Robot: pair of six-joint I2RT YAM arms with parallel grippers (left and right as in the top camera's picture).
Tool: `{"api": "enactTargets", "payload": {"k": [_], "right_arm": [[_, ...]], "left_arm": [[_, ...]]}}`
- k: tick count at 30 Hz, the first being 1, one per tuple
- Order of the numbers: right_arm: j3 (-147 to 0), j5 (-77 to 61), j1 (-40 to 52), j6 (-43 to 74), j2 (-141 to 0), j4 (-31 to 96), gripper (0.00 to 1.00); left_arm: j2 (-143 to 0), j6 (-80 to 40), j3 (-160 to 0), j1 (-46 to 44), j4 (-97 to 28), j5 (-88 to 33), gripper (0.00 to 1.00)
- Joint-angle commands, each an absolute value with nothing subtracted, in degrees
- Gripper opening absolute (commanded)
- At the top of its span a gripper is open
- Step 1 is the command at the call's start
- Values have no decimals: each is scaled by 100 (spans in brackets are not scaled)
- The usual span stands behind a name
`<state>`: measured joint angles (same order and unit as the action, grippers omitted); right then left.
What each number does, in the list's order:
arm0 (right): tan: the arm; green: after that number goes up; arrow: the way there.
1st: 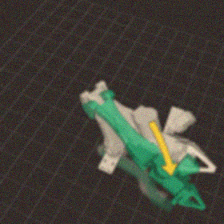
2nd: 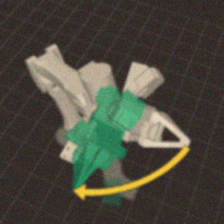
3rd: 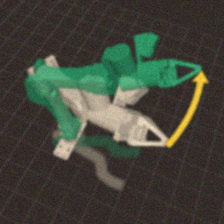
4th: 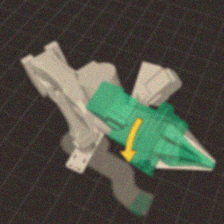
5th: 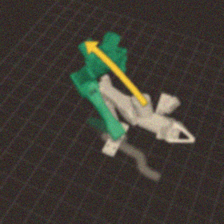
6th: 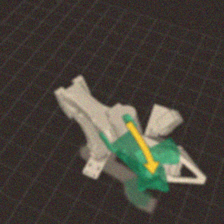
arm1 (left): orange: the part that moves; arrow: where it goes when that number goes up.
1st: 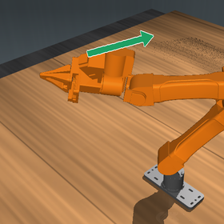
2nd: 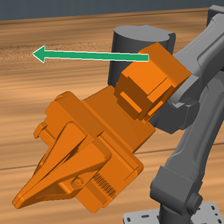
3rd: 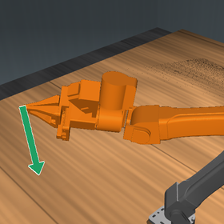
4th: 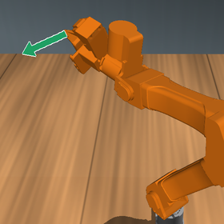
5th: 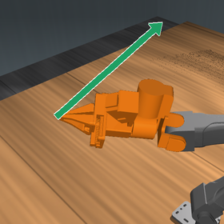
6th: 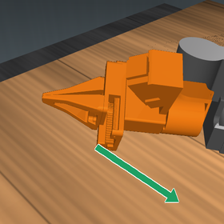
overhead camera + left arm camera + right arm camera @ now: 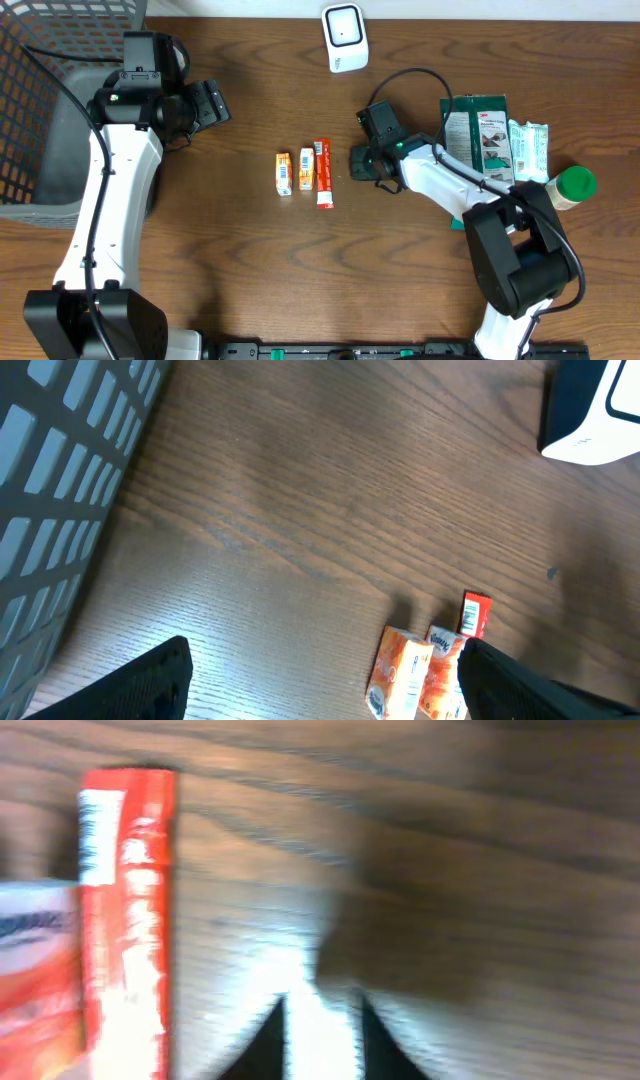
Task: Scan the item barcode
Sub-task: 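Lower the right gripper and pinch the red stick packet's end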
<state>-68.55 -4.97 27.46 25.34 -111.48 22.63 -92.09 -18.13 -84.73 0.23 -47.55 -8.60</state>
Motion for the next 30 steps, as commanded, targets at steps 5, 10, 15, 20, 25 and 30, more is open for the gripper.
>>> {"api": "enactTargets", "payload": {"k": [5,10,15,20,25,30], "right_arm": [[-6834,-515,3129,2547,-10978,2169,14],[-6834,-19,3393,2615,-10982,2152,39],[-6823,-5,3562,2751,-10984,2091,40],[-6799,-5,3669,2829,-10984,2027,40],[-6770,-3,3763,2941,-10986,1959,41],[-6770,191,3817,2978,-11013,1970,42]], "left_arm": [[-9161,-1761,-8471,36,-4762,-788,86],[-9161,-1761,-8471,36,-4759,-788,86],[-9161,-1761,-8471,36,-4759,-788,86],[-9161,-1761,-8471,36,-4759,-788,86],[-9161,-1761,-8471,36,-4762,-788,86],[-9161,-1761,-8471,36,-4762,-788,86]]}}
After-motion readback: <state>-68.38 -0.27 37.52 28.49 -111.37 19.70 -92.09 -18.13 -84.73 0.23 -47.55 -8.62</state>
